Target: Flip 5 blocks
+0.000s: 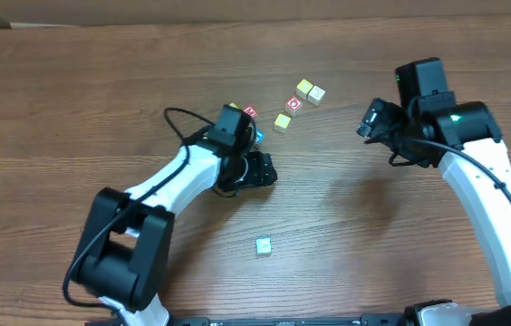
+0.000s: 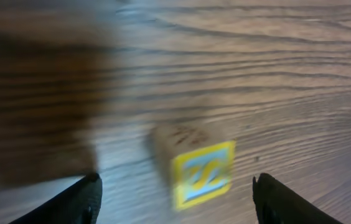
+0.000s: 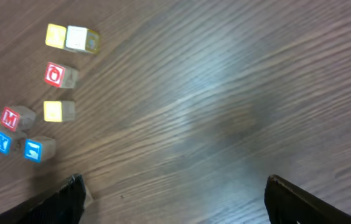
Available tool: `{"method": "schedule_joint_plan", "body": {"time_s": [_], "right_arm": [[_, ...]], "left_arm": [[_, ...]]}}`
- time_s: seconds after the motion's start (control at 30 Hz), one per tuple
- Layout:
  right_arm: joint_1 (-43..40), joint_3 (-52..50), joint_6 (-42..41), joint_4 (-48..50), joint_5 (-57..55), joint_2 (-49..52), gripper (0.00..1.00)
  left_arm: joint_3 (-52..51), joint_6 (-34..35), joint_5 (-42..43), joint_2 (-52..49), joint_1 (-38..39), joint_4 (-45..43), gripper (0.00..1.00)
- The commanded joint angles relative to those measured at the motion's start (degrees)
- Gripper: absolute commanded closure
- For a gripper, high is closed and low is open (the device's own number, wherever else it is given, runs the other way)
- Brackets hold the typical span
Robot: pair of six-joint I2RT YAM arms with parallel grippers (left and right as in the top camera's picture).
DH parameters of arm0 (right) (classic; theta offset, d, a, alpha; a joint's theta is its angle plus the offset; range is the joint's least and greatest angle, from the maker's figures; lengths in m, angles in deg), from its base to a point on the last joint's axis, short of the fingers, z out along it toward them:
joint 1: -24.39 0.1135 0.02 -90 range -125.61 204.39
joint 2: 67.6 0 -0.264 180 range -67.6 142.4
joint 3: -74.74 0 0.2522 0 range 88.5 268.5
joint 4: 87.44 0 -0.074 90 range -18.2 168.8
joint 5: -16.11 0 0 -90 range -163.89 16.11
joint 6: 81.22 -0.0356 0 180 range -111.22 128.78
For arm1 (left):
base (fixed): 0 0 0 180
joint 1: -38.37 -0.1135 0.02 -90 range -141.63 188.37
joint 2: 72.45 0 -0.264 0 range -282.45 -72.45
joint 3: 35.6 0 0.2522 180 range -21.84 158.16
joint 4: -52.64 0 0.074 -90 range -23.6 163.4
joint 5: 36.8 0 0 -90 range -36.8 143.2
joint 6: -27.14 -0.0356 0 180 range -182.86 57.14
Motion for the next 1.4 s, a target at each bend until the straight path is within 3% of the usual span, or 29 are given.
{"method": "schedule_joint_plan", "body": {"time_s": [0.0, 0.1, 0.27, 0.33, 0.6, 0.97, 1.13, 1.37], "right_arm": [[-0.6, 0.8, 3.0, -0.6, 2.6, -1.2, 0.07], [-0.6, 0.8, 3.0, -1.0, 2.7, -1.2, 0.07], [-0.6, 0.8, 3.0, -1.6, 3.3, -1.2, 0.07], [-0.6, 0.8, 3.9, -1.6, 3.3, -1.2, 0.07], [-0.6, 0.8, 3.9, -1.7, 3.5, -1.2, 0.06], [-0.6, 0.8, 4.1, -2.7, 3.7, -1.2, 0.04], [-0.6, 0.8, 4.4, -3.7, 3.7, -1.2, 0.03], [-0.6, 0.8, 4.5, -3.9, 3.7, -1.2, 0.03]], "left_arm": [[5.1, 1.6, 0.5, -4.1, 2.1, 0.3, 0.34], [7.4, 1.8, 0.5, -6.5, 2.2, 0.8, 0.41], [8.9, 1.9, 0.3, -7.7, 2.0, 2.3, 0.75], [8.9, 2.0, 0.3, -7.7, 2.0, 2.6, 0.82], [12.0, 1.7, -3.9, -7.7, 2.0, 9.2, 0.91], [26.2, 0.9, -11.9, -5.3, 2.1, 32.0, 0.95], [20.7, 4.3, -16.1, 2.5, 3.0, 33.5, 0.95], [1.4, 10.1, -17.5, 21.6, 7.7, 28.1, 0.94]]}}
